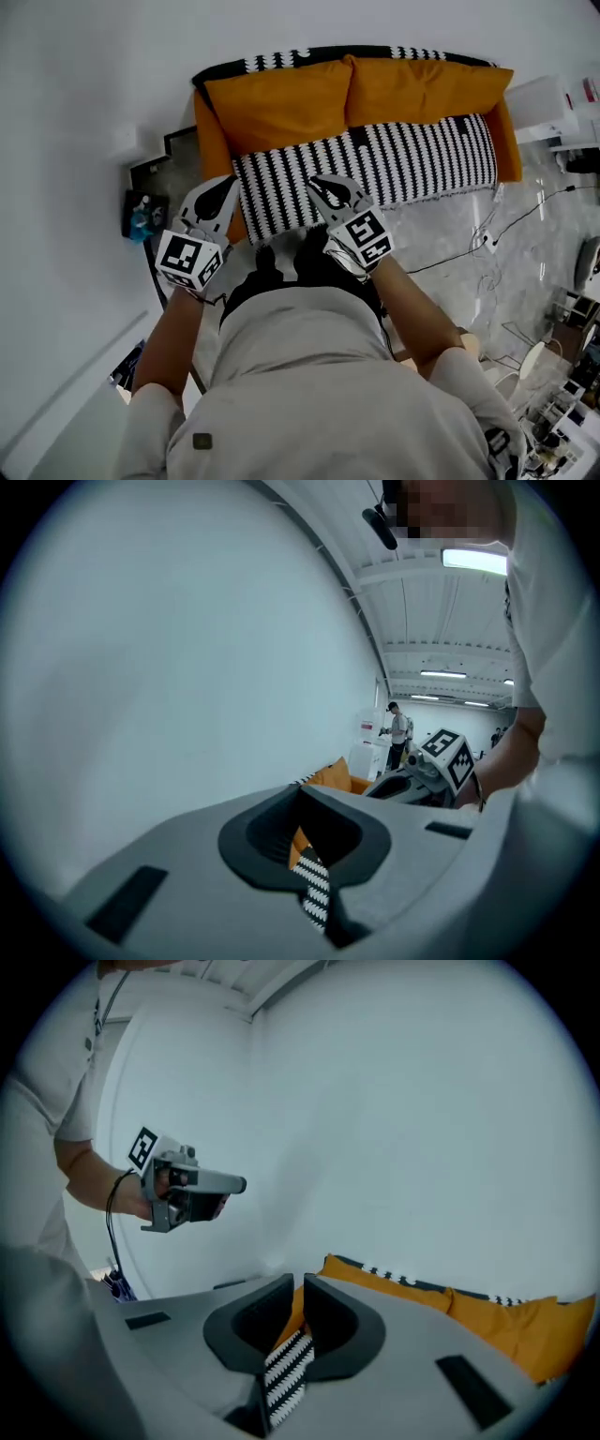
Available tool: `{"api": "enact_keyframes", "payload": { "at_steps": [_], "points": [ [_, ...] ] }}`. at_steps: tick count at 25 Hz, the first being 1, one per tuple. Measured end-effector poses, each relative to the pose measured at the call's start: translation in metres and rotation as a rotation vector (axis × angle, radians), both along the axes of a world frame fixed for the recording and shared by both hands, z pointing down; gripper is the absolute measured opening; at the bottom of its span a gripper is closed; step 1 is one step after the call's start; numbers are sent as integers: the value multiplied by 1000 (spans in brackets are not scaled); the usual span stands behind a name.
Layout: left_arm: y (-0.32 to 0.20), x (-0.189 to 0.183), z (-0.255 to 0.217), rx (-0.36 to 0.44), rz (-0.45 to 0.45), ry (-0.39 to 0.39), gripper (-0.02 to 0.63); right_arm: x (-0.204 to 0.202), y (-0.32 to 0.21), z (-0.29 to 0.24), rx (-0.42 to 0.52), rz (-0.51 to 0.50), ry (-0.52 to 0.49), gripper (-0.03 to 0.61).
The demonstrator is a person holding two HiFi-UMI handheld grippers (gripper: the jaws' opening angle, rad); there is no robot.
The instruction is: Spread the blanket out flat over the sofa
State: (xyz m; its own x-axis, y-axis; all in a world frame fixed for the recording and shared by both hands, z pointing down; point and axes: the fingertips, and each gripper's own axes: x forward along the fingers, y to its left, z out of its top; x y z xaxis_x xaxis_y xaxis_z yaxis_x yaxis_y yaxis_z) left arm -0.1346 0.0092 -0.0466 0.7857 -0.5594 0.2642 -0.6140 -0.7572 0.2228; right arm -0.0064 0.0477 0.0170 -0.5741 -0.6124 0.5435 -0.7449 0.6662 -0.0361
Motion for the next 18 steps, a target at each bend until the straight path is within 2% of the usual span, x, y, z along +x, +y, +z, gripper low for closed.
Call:
{"api": "enact_keyframes", "payload": {
  "at_steps": [4,8,12,18],
  "points": [
    [23,3,-37,31,43,37,9,0,15,-62,86,30,-28,44],
    [35,-11,-63,47,47,83,9,-11,30,-107,147,71,-65,40],
    [40,-31,-77,55,43,98,9,-24,47,-129,177,101,-71,32],
    [65,-47,-89,73,90,123,9,-32,85,-148,193,169,-60,28]
  ]
}}
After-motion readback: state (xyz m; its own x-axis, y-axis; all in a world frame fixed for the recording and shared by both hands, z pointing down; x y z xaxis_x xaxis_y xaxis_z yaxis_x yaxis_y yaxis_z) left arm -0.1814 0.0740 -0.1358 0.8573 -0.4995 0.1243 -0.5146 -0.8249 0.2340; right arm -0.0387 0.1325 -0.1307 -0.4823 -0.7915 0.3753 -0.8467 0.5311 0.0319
